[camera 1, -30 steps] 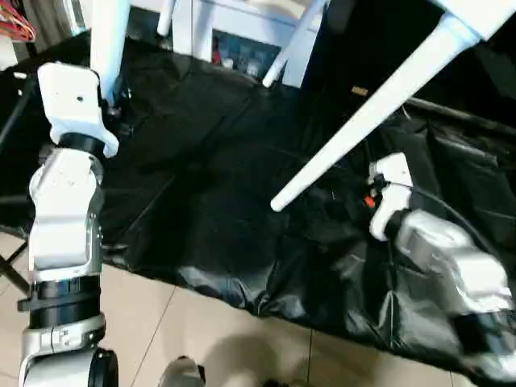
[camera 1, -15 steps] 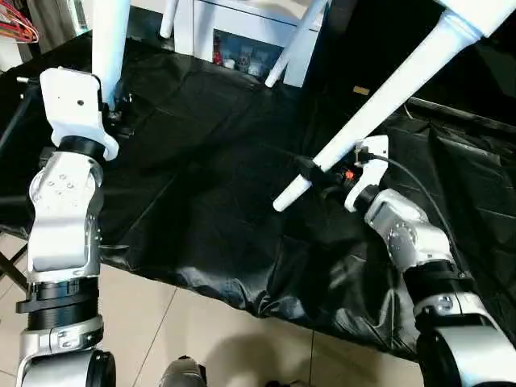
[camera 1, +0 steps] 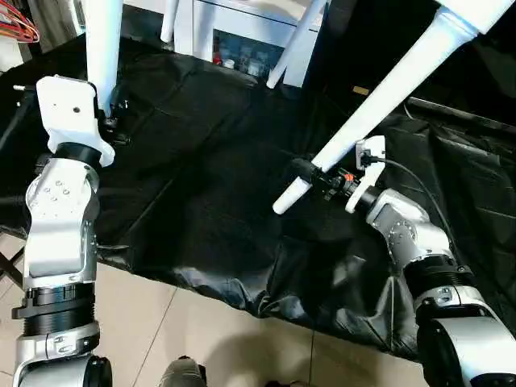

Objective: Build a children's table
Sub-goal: Flip table

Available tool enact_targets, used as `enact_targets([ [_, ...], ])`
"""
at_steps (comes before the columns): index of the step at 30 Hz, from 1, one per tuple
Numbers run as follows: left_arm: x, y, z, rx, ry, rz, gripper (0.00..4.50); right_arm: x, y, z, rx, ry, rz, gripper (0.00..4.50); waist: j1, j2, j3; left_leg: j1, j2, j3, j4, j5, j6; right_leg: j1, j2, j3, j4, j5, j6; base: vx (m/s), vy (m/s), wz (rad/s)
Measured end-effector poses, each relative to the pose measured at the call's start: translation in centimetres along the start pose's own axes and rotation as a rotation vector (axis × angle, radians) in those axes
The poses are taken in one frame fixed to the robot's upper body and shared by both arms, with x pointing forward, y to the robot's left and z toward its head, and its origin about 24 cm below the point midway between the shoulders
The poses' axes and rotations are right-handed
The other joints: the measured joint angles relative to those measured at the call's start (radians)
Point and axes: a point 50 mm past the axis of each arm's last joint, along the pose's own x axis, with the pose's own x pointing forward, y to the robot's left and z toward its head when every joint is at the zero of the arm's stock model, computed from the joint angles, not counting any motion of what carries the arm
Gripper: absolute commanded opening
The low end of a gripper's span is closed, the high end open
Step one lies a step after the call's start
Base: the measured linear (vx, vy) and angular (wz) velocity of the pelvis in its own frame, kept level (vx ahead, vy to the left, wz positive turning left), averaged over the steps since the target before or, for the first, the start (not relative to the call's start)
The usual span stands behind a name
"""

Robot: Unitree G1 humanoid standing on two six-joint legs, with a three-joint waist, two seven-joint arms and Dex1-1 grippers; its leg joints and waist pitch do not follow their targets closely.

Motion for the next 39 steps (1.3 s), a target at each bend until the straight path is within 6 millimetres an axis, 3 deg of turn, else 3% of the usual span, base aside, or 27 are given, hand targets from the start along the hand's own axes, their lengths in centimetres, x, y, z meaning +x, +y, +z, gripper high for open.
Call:
enact_targets([
  [10, -0.5, 0.0, -0.9, -0.014, 0.02, -0.019, 1.71, -0.8, 0.3, -0.1, -0.056, 0.003, 0.021, 1.51, 0.003, 0.007, -0.001, 0.0, 0.0, 0.0, 0.0, 0.0, 0.0, 0.0, 0.0, 0.0, -0.001, 0.0, 0.0, 0.0, 0.0, 0.0],
  [22, -3.4, -0.8, -5.7, -0.075, 0.202, -0.086, 1.59, -4.6, 2.6, -0.4, -0.226, 0.018, -0.09, 1.46, 0.013, 0.011, -0.002, 0.0, 0.0, 0.0, -0.001, 0.0, 0.0, 0.002, 0.0, 0.0, -0.002, -0.004, 0.007, 0.0, 0.0, 0.0],
  [25, -3.7, -1.1, -6.0, -0.078, 0.209, -0.106, 1.59, -5.7, 3.9, -0.9, -0.239, 0.03, -0.128, 1.46, 0.02, 0.017, -0.005, 0.003, 0.0, 0.0, -0.001, 0.0, 0.0, 0.005, 0.0, 0.001, -0.004, -0.006, 0.009, 0.0, 0.0, 0.0],
  [30, -4.1, -0.5, -6.4, -0.051, 0.229, -0.11, 1.59, -5.5, 4.9, -1.3, -0.24, 0.052, -0.157, 1.46, 0.011, 0.023, -0.009, 0.009, 0.0, -0.001, -0.002, 0.0, 0.0, 0.008, 0.0, 0.0, -0.004, -0.006, 0.01, 0.0, 0.0, 0.0],
  [33, -4.5, -0.2, -6.7, -0.04, 0.247, -0.111, 2.29, -5.3, 4.9, -1.6, -0.242, 0.072, -0.168, 2.16, 0.0, 0.03, -0.009, 0.021, 0.0, -0.009, -0.002, -0.001, 0.0, 0.019, 0.0, -0.01, -0.014, -0.007, 0.011, 0.0, 0.0, 0.0],
  [36, -4.7, 0.4, -6.9, 0.005, 0.263, -0.136, 2.4, -5.0, 5.4, -1.8, -0.247, 0.089, -0.165, 2.36, -0.006, 0.04, -0.007, 0.028, 0.001, -0.023, -0.005, -0.001, 0.0, 0.038, -0.002, -0.029, -0.033, -0.007, 0.01, 0.0, 0.0, 0.0],
  [39, -5.0, 1.0, -7.0, 0.022, 0.271, -0.149, 2.7, -5.0, 5.7, -2.4, -0.23, 0.11, -0.166, 2.63, -0.008, 0.041, -0.007, 0.031, -0.001, -0.022, -0.009, -0.001, -0.001, 0.036, -0.002, -0.026, -0.033, -0.009, 0.009, 0.0, 0.0, 0.0],
])
